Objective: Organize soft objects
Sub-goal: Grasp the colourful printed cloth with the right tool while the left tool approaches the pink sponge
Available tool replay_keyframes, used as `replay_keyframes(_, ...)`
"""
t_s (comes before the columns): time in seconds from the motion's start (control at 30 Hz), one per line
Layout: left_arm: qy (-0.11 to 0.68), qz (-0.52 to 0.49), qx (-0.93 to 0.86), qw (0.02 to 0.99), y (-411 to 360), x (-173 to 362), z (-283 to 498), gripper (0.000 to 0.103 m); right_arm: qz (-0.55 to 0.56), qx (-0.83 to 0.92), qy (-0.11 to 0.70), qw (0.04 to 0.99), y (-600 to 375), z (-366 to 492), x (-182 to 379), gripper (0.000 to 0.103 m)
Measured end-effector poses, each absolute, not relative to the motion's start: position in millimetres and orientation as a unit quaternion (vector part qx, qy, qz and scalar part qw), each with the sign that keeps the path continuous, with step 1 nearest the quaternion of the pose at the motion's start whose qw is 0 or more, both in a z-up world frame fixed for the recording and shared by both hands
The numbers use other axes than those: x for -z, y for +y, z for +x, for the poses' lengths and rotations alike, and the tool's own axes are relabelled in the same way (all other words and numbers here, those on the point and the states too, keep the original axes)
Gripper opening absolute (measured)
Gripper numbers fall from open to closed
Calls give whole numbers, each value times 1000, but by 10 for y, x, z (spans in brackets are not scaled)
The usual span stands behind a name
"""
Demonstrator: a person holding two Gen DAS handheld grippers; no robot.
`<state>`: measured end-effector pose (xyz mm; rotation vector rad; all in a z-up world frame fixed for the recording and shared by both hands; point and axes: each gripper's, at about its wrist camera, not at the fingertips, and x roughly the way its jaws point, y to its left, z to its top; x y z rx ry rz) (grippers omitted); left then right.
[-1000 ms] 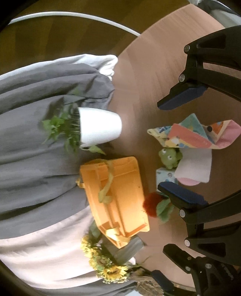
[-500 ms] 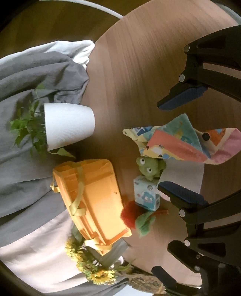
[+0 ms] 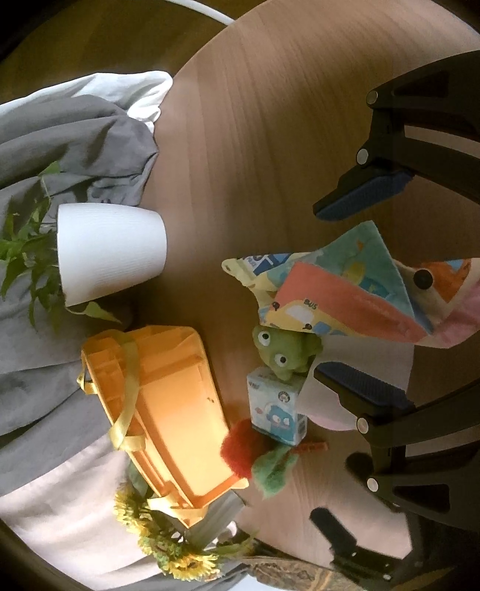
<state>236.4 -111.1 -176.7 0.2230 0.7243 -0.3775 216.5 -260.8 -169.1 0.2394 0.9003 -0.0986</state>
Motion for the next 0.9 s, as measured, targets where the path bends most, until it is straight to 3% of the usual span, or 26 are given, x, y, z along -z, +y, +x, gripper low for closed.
replay_keyframes(0.33, 359, 107, 203, 905, -1228, 1781, 2430, 78, 134, 42, 443, 885, -2683, 2210, 1764, 71)
replay_keyframes(0.67, 363, 111, 179, 908, -1121, 1796, 2420, 77, 129, 39, 443, 886, -2651, 2235, 1775, 71)
replay_keyframes(0.9, 378, 116, 184, 900, -1144, 1894, 2426, 70, 115, 35, 446, 887, -2599, 2229, 1808, 69)
